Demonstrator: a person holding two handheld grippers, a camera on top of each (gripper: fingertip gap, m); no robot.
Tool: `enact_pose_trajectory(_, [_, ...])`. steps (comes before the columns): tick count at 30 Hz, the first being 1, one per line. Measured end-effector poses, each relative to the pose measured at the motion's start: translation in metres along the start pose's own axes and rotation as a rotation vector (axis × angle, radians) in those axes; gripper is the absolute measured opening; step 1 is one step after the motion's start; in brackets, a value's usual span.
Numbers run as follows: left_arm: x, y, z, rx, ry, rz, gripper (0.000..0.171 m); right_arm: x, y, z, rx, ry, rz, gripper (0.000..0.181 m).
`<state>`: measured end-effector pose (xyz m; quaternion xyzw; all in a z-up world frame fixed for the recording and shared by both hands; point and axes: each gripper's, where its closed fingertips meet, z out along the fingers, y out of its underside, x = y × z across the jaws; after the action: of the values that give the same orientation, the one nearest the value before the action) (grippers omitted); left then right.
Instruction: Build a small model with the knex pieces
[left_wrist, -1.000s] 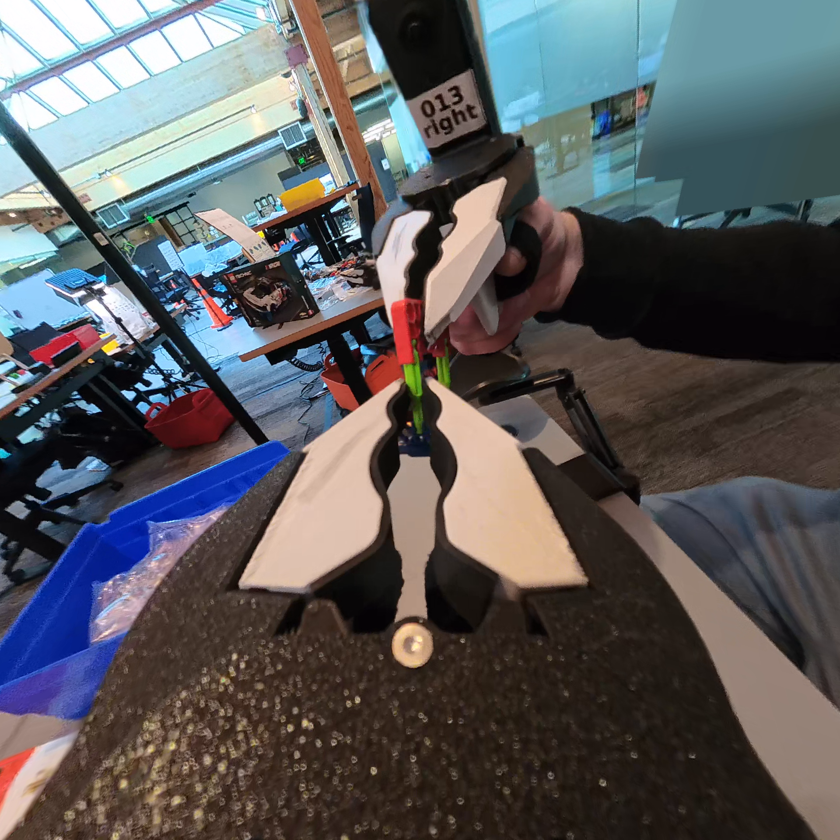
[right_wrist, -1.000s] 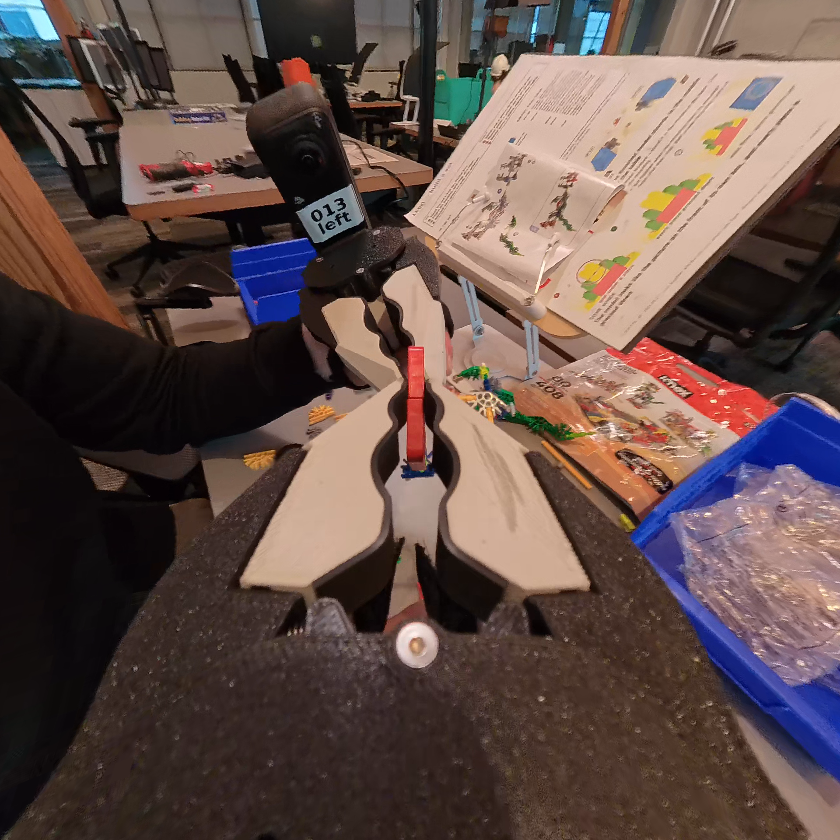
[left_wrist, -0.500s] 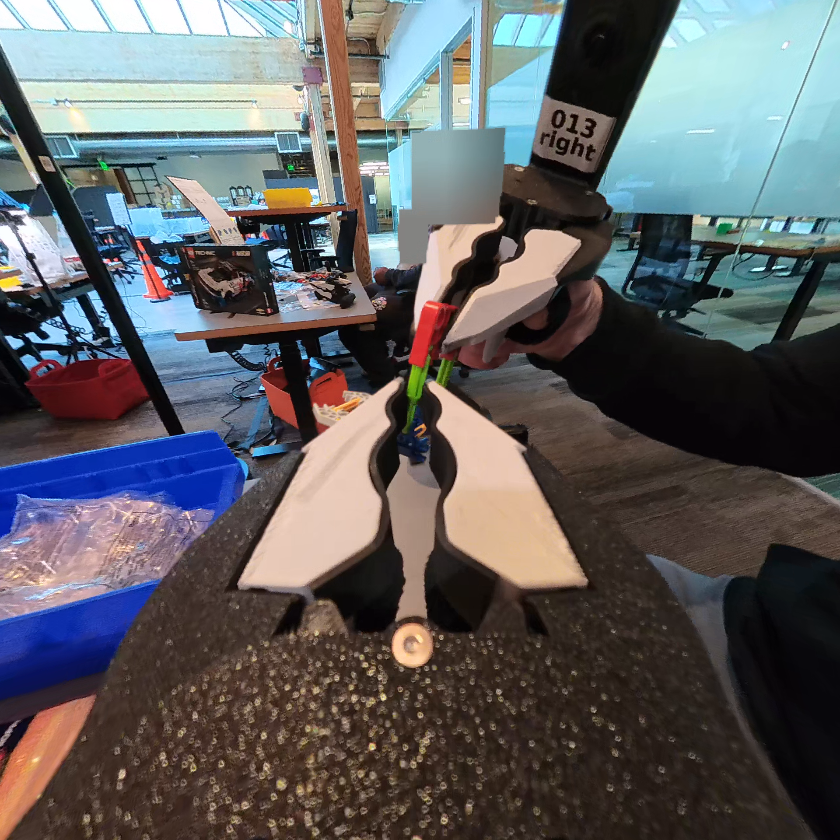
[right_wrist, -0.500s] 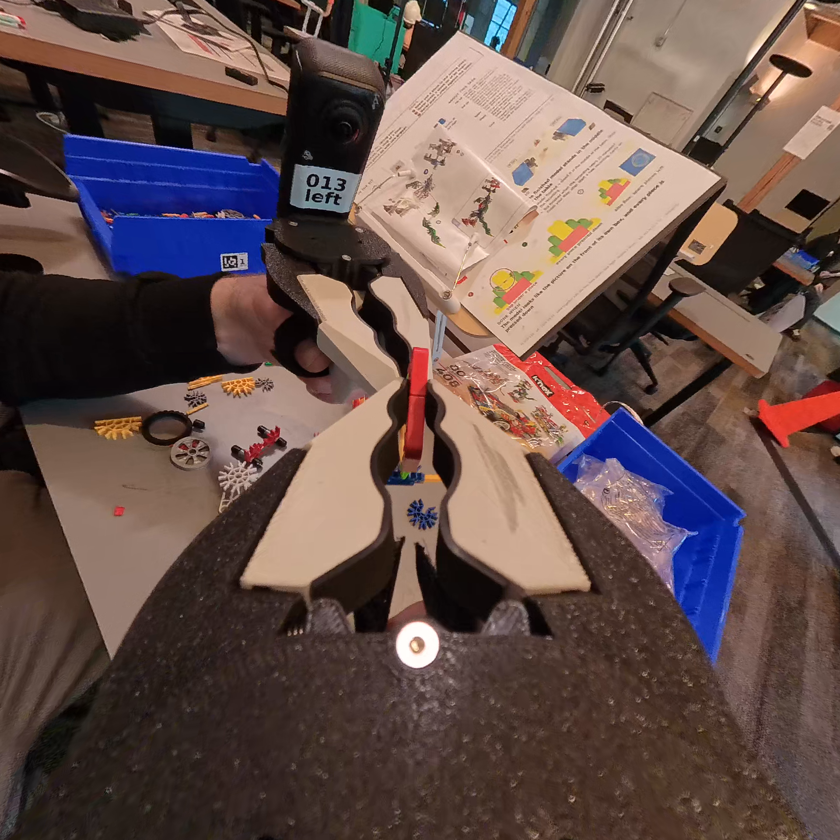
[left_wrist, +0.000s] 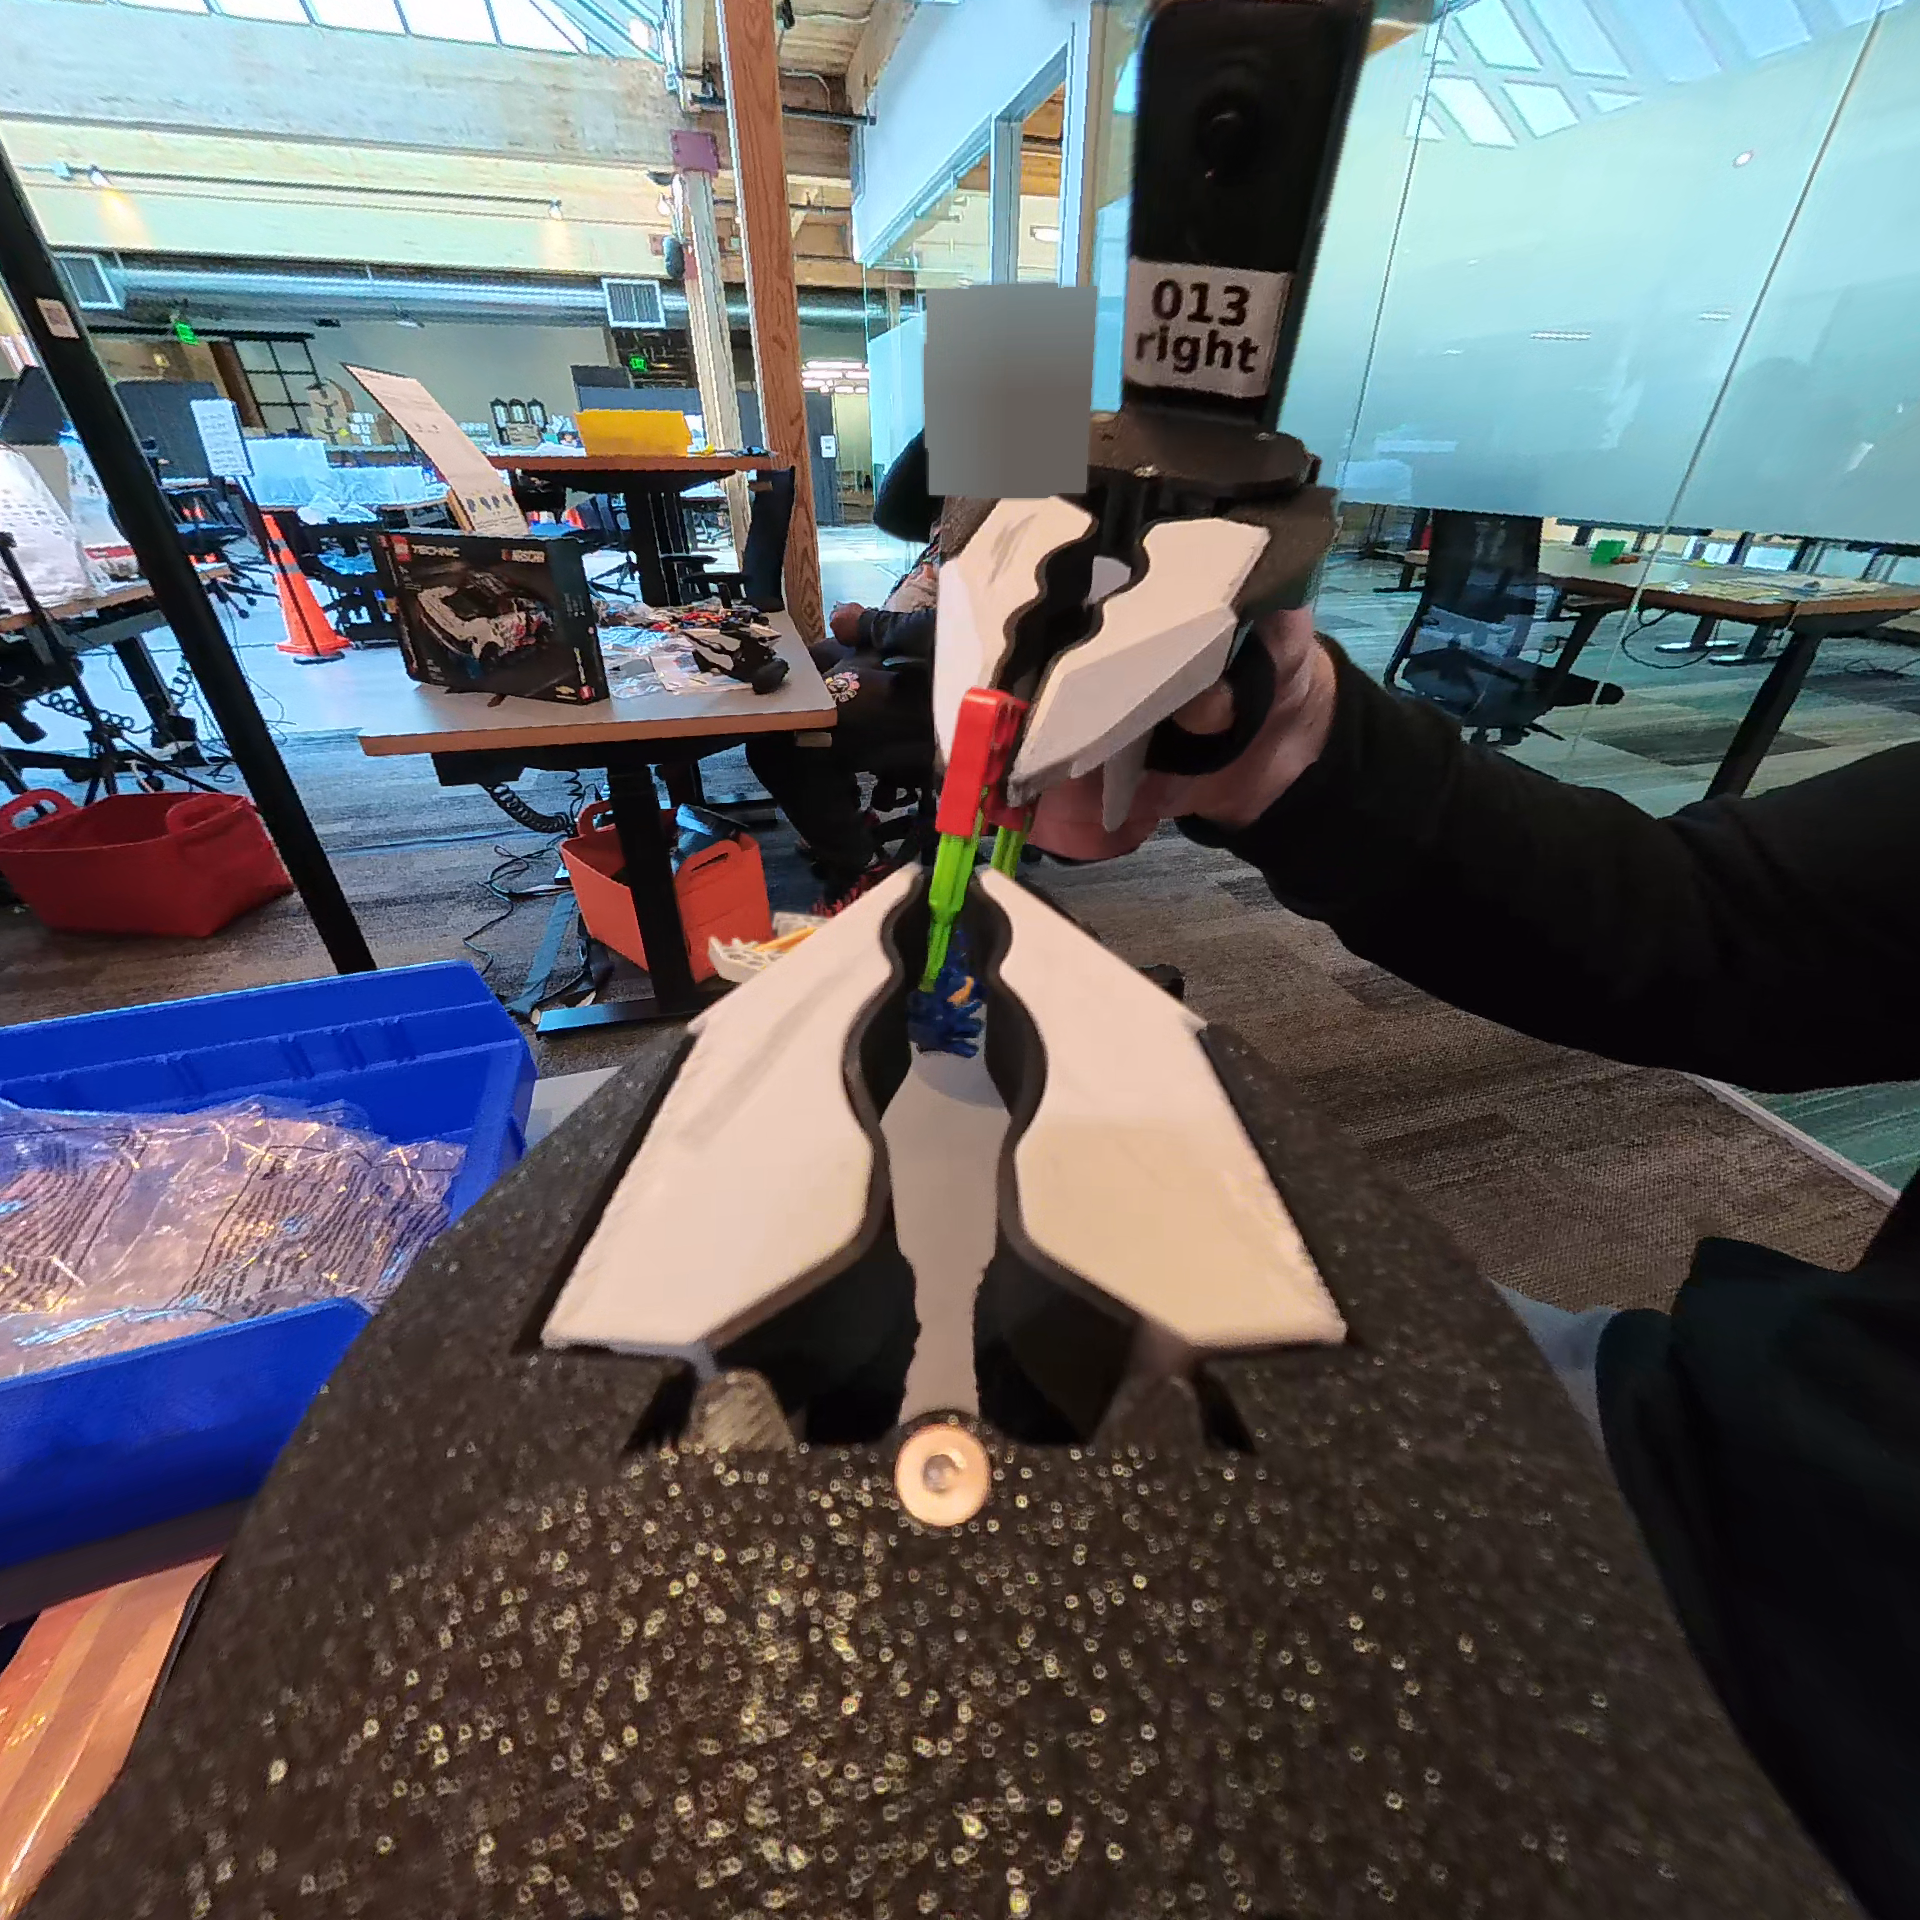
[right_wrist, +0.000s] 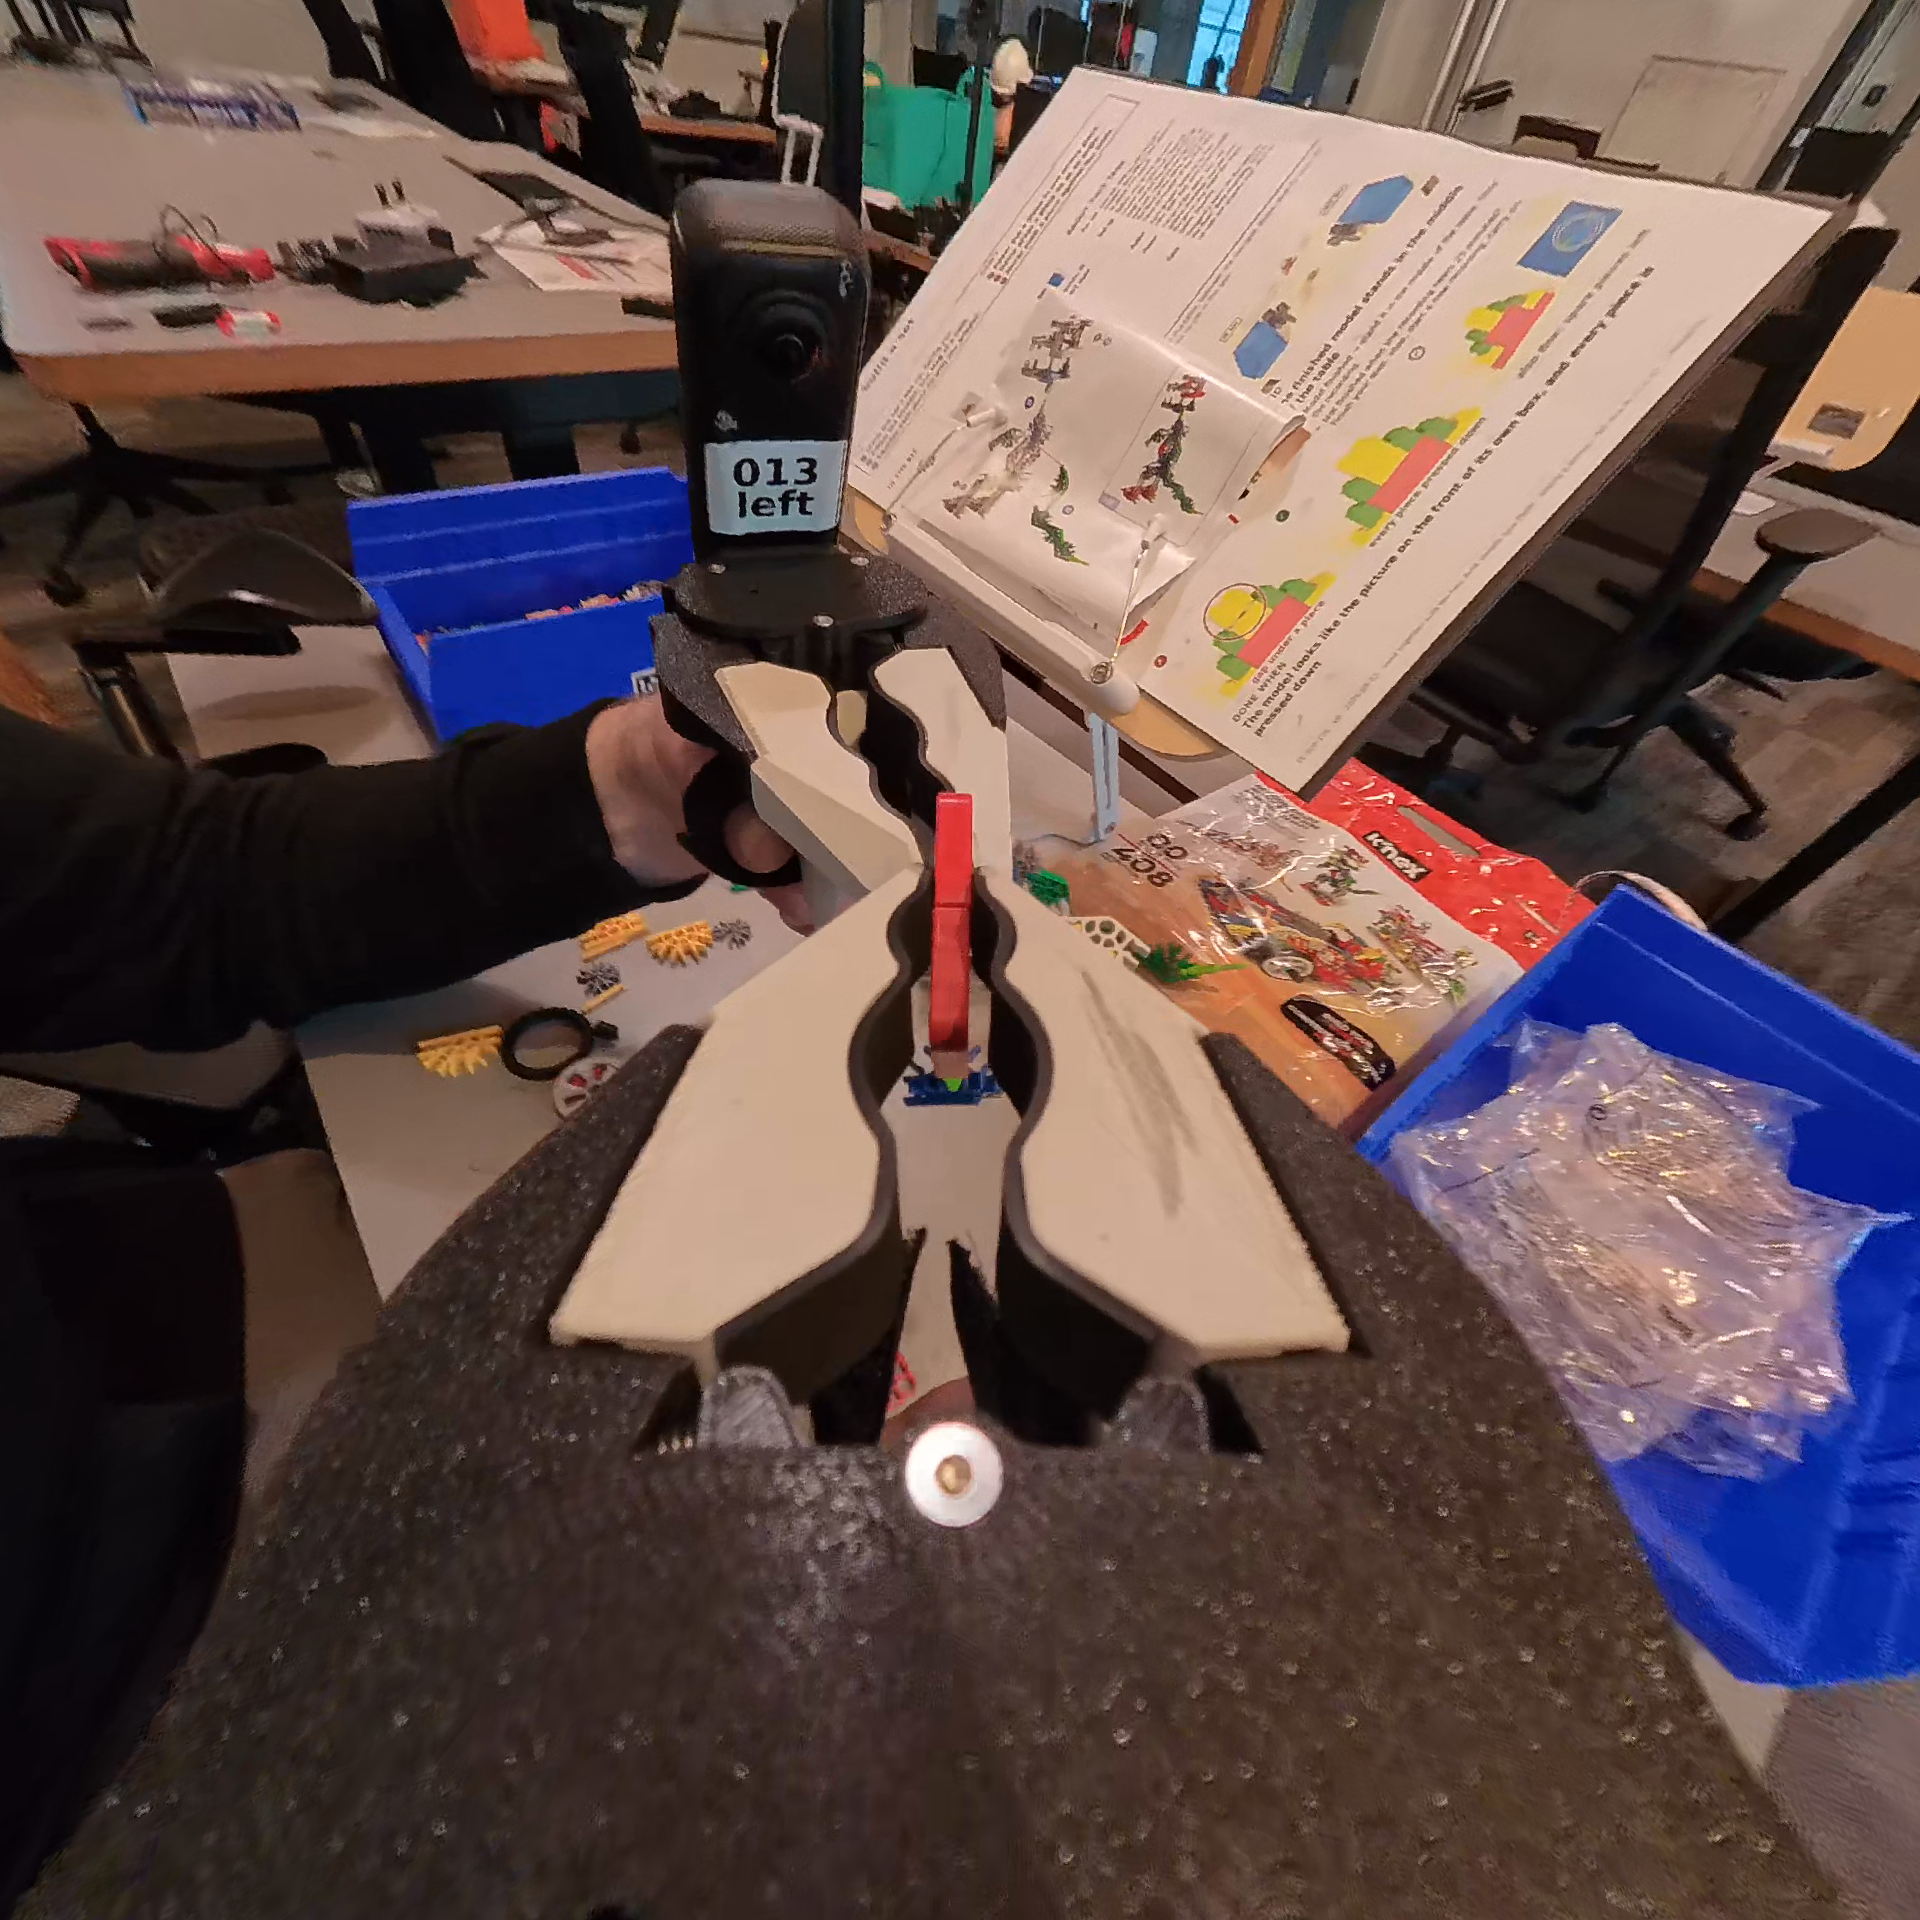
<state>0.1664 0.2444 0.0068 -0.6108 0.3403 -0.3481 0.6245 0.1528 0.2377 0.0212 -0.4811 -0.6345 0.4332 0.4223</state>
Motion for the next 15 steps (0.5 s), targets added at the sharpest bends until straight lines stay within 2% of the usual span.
enact_pose_trajectory(15, [-0.0025, -0.0031, -0.0037, 0.012, -0.008, -0.002, 0.005, 0.0033, 0.001, -0.0001, 0.056, -0.073, 0.156, 0.005])
